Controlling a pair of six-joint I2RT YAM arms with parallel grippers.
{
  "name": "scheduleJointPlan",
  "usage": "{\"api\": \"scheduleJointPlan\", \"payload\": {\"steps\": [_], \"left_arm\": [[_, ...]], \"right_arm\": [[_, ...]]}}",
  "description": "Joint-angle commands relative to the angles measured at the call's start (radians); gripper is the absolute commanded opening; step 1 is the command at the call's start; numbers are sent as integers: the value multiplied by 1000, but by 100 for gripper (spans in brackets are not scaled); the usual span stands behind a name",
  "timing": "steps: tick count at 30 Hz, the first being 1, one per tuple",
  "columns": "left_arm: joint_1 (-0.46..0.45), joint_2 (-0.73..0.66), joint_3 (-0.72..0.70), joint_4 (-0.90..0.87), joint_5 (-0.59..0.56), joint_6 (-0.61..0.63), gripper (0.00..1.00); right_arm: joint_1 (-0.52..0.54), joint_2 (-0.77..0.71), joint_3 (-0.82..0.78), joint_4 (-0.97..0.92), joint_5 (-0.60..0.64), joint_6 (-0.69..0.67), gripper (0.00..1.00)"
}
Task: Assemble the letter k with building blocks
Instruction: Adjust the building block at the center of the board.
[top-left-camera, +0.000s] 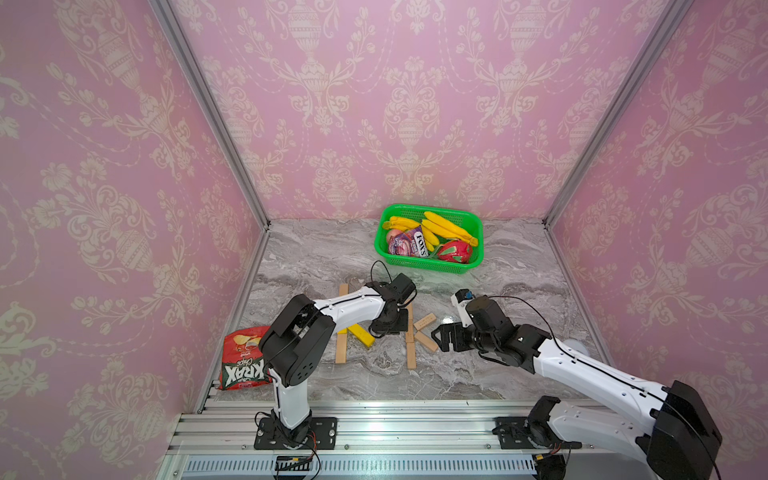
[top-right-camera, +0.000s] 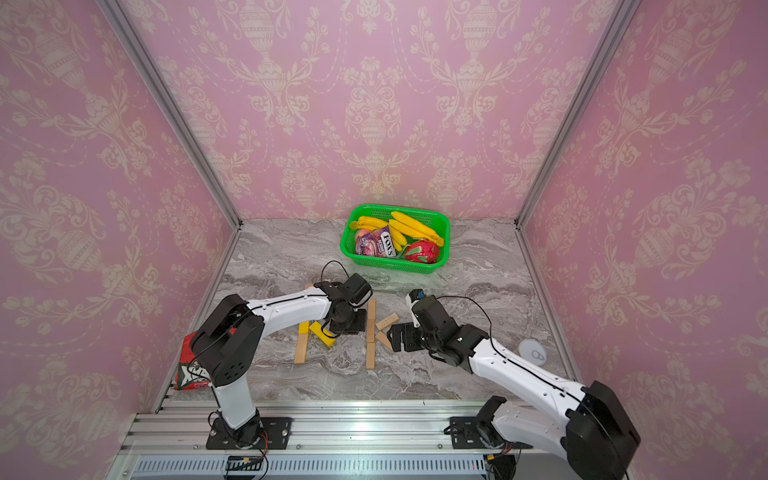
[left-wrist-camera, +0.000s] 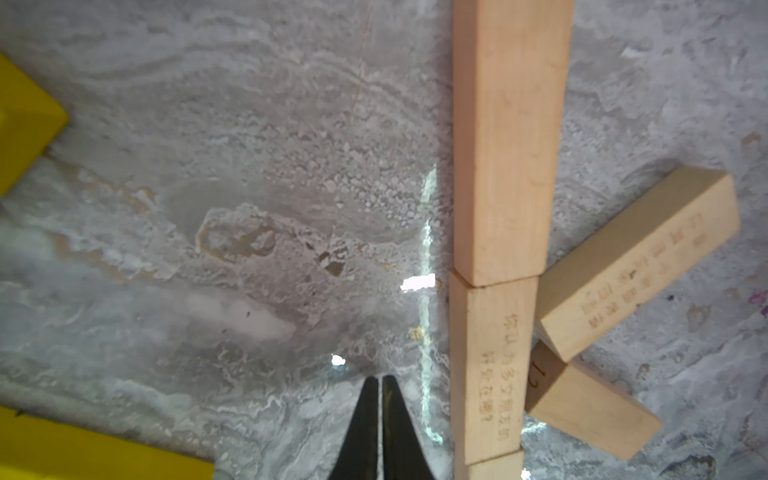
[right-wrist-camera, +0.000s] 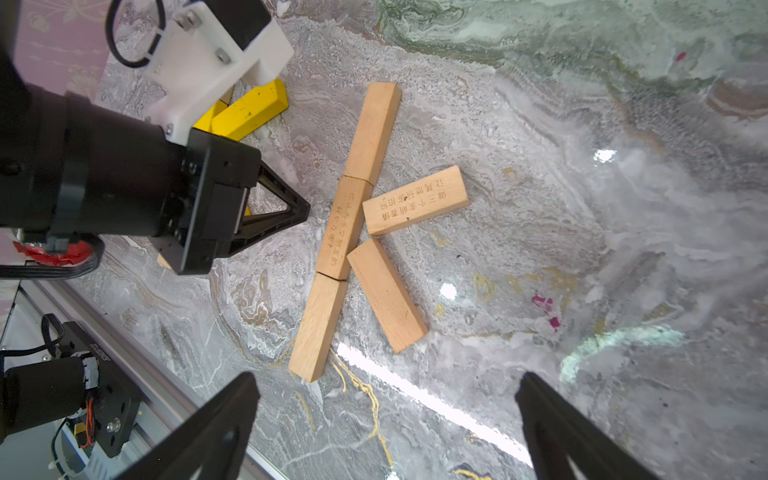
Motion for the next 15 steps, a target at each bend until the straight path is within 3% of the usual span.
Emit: {"api": "scheduleJointPlan", "payload": {"steps": [1, 15], "left_arm": [[-11, 25, 43, 10, -28, -20, 8], [-31, 84, 102, -13, -24, -21, 8]], "right_arm": [[-12, -14, -25, 44, -30, 46, 100], [-25, -17, -102, 96, -42, 95, 100]]}}
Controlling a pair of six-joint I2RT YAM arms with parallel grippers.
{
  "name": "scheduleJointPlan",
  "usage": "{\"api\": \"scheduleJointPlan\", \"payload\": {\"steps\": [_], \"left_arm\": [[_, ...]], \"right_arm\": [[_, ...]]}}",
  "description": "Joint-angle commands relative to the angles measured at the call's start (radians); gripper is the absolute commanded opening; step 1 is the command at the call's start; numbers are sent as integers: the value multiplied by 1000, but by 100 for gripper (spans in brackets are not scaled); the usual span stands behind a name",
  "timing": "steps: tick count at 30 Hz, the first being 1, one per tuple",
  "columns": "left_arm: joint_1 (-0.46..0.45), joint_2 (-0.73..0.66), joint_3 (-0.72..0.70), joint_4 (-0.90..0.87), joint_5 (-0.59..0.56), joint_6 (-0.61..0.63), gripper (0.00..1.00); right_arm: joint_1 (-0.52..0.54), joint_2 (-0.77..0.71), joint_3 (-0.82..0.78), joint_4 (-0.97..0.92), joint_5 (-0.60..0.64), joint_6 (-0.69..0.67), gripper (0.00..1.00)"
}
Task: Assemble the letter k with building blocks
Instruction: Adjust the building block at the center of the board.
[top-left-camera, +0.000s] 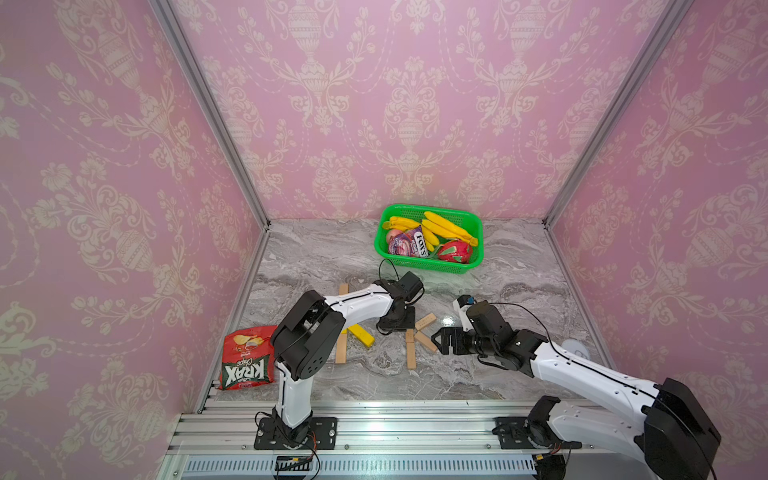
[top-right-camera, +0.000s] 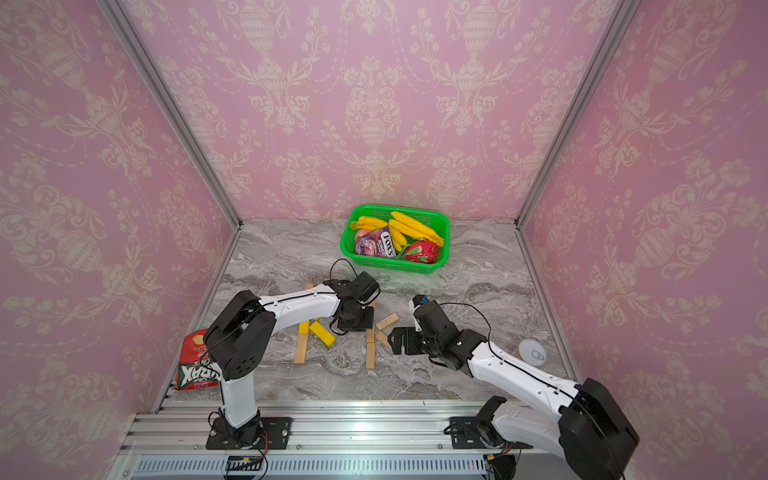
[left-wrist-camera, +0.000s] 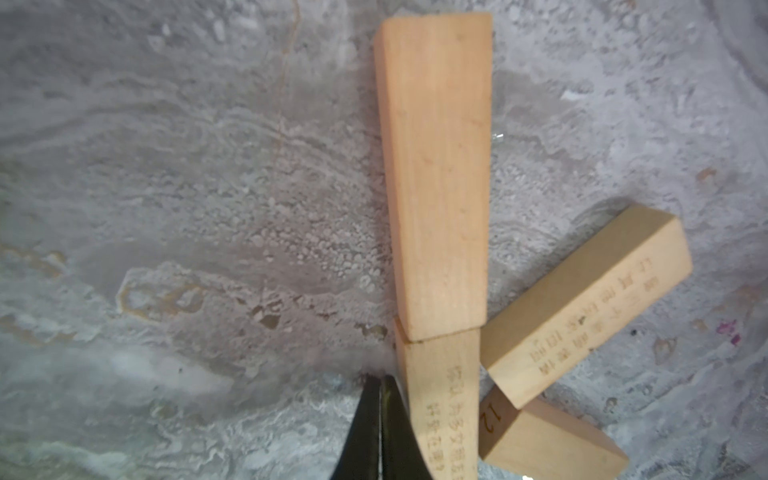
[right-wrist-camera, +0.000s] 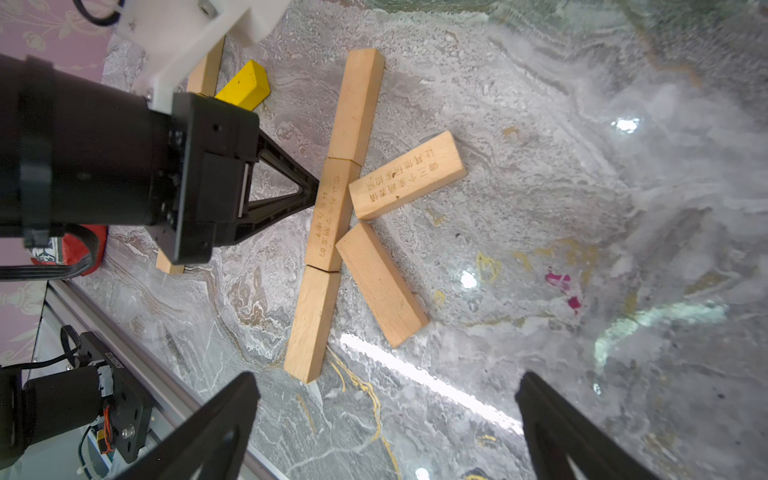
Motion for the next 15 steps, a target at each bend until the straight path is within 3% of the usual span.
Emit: {"api": "scheduleJointPlan", "payload": {"steps": [1, 15], "left_arm": [[-10, 16, 33, -21, -20, -15, 8], [-27, 30, 65, -79, -55, -33, 7]], "right_arm": [[-11, -31, -26, 22, -13, 20, 100], [-31, -61, -53, 10, -30, 5, 100]]}}
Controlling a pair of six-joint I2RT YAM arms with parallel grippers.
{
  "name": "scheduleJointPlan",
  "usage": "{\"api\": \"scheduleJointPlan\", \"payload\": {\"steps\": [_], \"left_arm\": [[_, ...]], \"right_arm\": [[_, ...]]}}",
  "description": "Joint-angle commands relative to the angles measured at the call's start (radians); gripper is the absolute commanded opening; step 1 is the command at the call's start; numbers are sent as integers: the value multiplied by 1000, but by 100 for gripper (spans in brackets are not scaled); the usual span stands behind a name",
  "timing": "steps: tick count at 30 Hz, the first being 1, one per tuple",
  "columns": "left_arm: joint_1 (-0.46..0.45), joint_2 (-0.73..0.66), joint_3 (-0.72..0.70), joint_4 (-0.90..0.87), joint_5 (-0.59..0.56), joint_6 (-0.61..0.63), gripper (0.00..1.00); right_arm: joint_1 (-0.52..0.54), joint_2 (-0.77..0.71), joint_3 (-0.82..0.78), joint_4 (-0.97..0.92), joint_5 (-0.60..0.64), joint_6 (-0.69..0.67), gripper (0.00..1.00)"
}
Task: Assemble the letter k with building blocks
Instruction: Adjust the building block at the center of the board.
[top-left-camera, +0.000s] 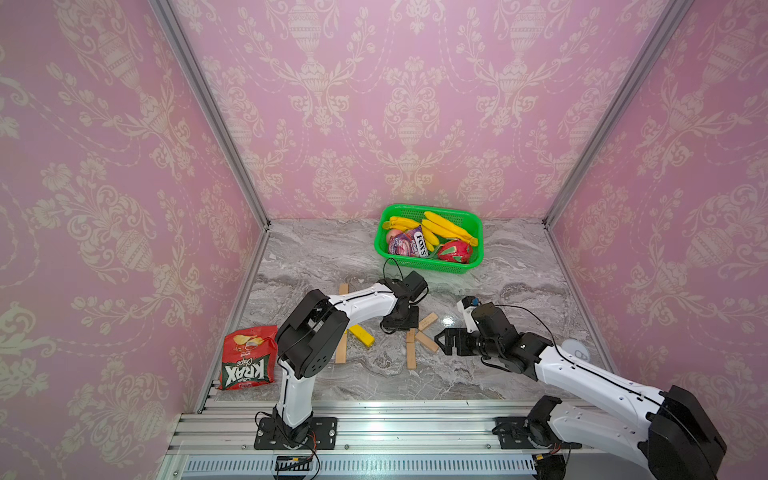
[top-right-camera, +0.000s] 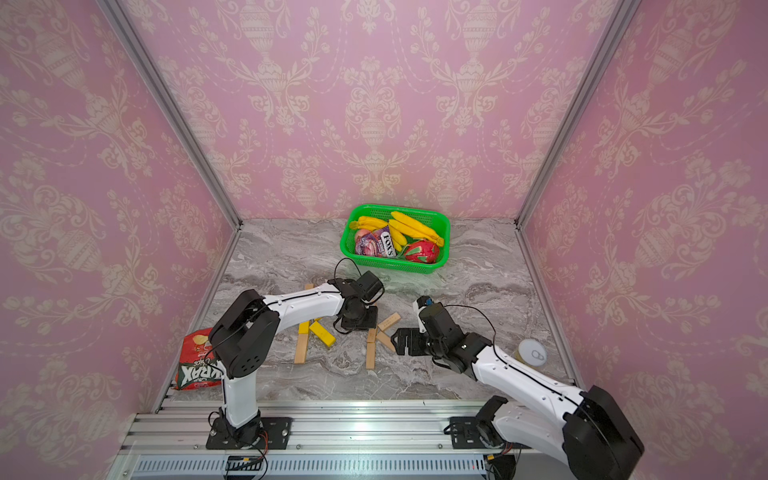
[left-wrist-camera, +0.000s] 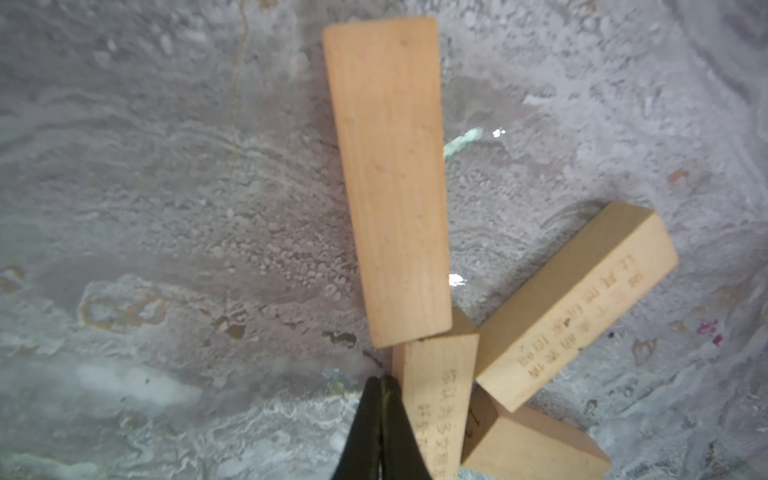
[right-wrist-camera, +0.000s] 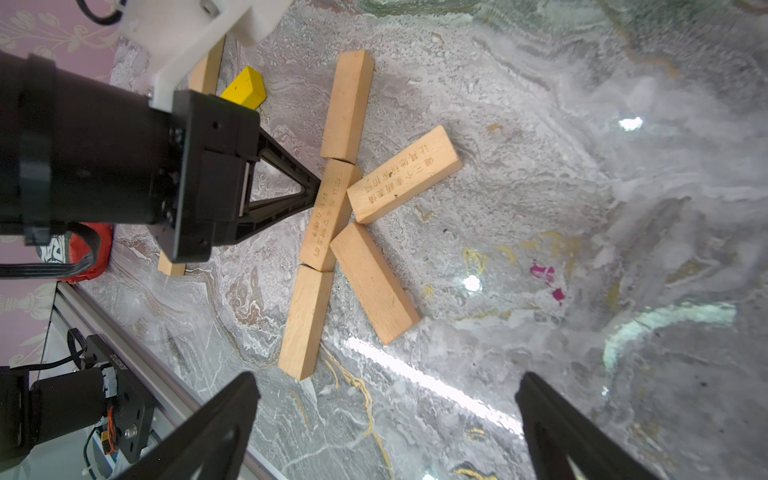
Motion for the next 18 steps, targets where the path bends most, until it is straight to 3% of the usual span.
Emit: {"api": "scheduleJointPlan", "payload": {"steps": [1, 4, 10, 15, 18], "left_arm": [[-7, 4, 18, -67, -66, -34, 5], [-7, -15, -6, -75, -104, -59, 0], [-14, -32, -54, -21, -60, -82, 0], [-16, -55, -59, -2, -77, -85, 0], [-16, -69, -58, -9, -79, -77, 0]], "right_arm": [[-6, -19, -16, 0, -15, 5, 100], [-6, -19, -16, -3, -16, 1, 100], [-16, 8, 3, -9, 11, 1, 100], [-72, 151, 75, -29, 72, -7, 100], [-90, 249, 163, -93, 181, -31, 100]]}}
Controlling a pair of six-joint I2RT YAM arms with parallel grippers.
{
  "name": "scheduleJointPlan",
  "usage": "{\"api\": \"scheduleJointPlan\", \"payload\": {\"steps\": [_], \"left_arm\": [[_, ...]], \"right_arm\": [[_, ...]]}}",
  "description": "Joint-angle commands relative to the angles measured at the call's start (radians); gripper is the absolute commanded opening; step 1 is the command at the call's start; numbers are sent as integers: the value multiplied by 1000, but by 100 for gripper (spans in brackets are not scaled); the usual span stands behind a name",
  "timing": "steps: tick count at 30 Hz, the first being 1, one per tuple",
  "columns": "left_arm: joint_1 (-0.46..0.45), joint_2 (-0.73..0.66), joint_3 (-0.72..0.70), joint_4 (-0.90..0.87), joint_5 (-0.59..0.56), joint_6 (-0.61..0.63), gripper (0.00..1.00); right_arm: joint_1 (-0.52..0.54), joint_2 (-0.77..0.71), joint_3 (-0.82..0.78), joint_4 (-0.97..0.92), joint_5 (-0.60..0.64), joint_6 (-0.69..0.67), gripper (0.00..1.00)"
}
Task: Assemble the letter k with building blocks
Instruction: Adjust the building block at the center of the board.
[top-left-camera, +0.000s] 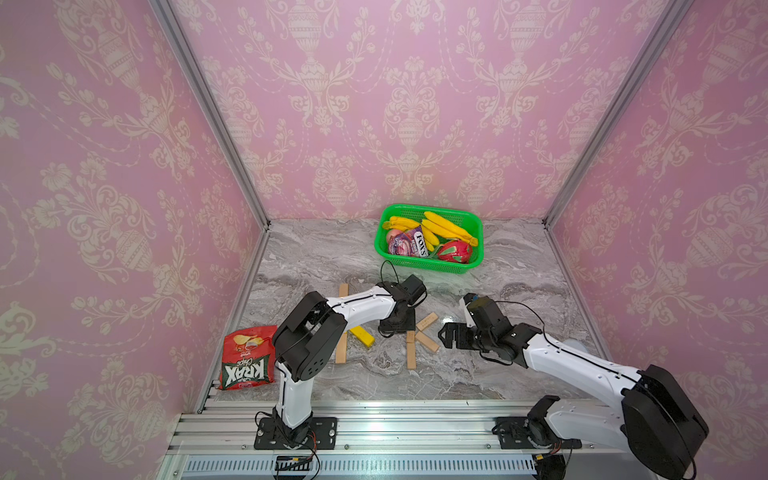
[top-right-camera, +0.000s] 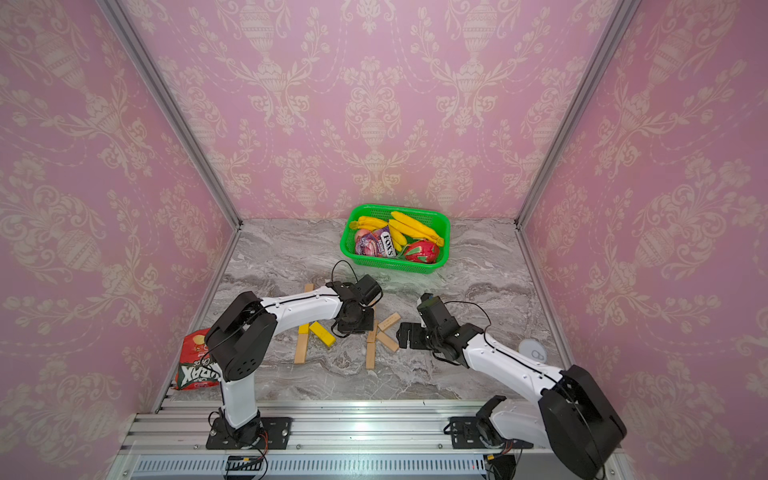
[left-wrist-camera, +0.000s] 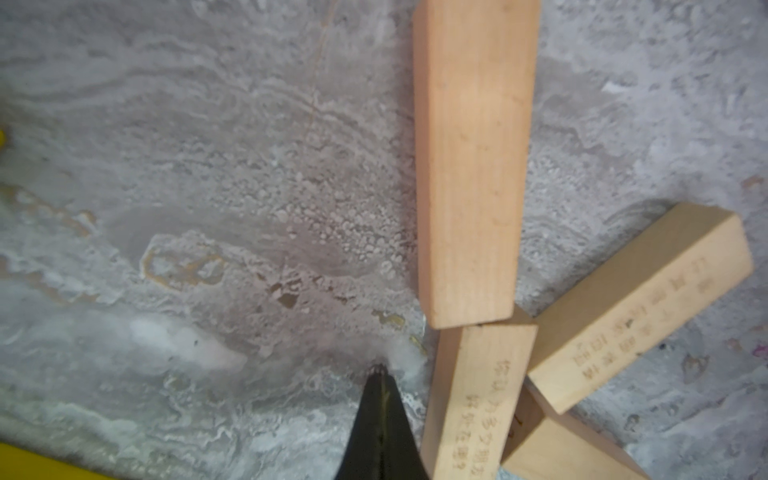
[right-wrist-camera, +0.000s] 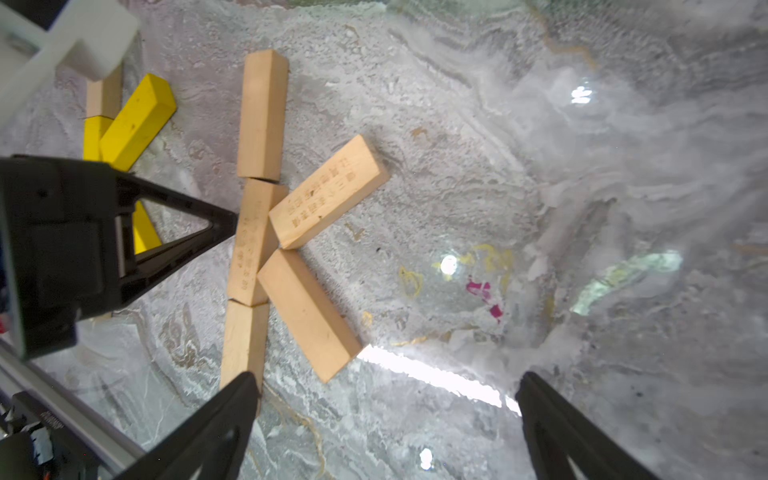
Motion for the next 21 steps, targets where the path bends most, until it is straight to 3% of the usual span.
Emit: {"api": "scheduleJointPlan", "payload": {"steps": [1, 7, 21], "left_arm": [[-9, -41, -12, -11, -27, -8, 0], [-10, -55, -26, -3, -2, -14, 0], [-9, -81, -44, -8, -11, -9, 0]], "right_arm": [[-15, 82, 106, -64, 146, -59, 100], [-32, 251, 271, -120, 237, -122, 94], [-45, 438, 369, -176, 248, -142, 93]]}}
